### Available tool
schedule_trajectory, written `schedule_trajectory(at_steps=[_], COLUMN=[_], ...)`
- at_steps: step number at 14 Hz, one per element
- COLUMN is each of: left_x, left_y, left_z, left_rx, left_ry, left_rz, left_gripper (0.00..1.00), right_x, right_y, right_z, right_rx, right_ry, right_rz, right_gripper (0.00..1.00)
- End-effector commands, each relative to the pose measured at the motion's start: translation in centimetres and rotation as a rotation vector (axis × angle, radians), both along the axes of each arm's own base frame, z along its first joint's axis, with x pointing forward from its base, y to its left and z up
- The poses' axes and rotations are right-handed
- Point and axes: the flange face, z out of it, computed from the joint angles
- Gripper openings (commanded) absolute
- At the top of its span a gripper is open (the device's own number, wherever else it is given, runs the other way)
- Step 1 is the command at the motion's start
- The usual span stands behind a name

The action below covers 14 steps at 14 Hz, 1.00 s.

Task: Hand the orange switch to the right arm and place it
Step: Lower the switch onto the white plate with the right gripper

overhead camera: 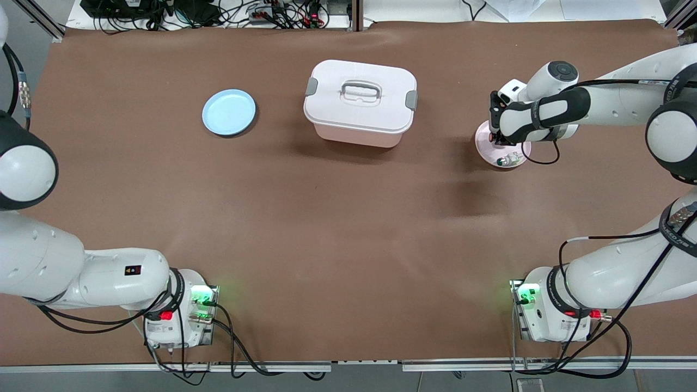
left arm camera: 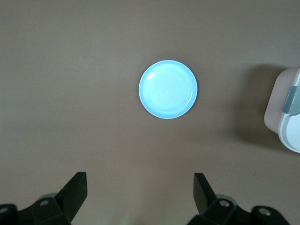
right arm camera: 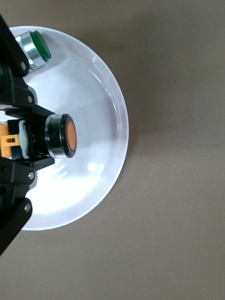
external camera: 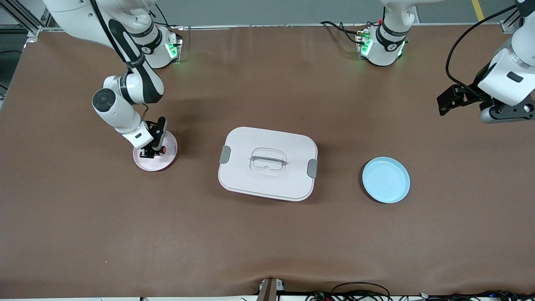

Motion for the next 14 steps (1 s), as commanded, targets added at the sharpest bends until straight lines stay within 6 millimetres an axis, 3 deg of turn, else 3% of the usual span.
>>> schedule_trajectory(at_steps=[1,6,7,8,14], left_x=[-1.3,-1.9,-1.9,-1.9,-1.9], left_y=[1.1,0.7,0.6,0.6,0.4], left_z=[0.2,1.0,1.0,0.8,1.0], left_rx=[-0.021,-0.036,-0.036,-0.036,-0.051], left_ry=[-0.022,-0.030,-0.028,-0.025,-0.022], left_rz=[-0.009,-0.014,-0.019,-0.026,-0.090], left_gripper=[1.00,1.00,1.00,1.00,1.00], right_x=[-0.1,-0.2,0.0,0.1,1.1], right_y=[-0.4,-0.9,-1.6,-1.9,-1.7], right_z=[-0.8,-1.7,-1.8,-1.8,-0.9], right_rx=[-0.007,-0.009,-0.009,-0.009,-0.004], right_ry=[-0.012,-0.004,-0.003,-0.004,-0.017], right_rz=[0.028,0.020,0.006,-0.002,-0.015], right_gripper=[0.00,0.00,0.13,0.99,1.00])
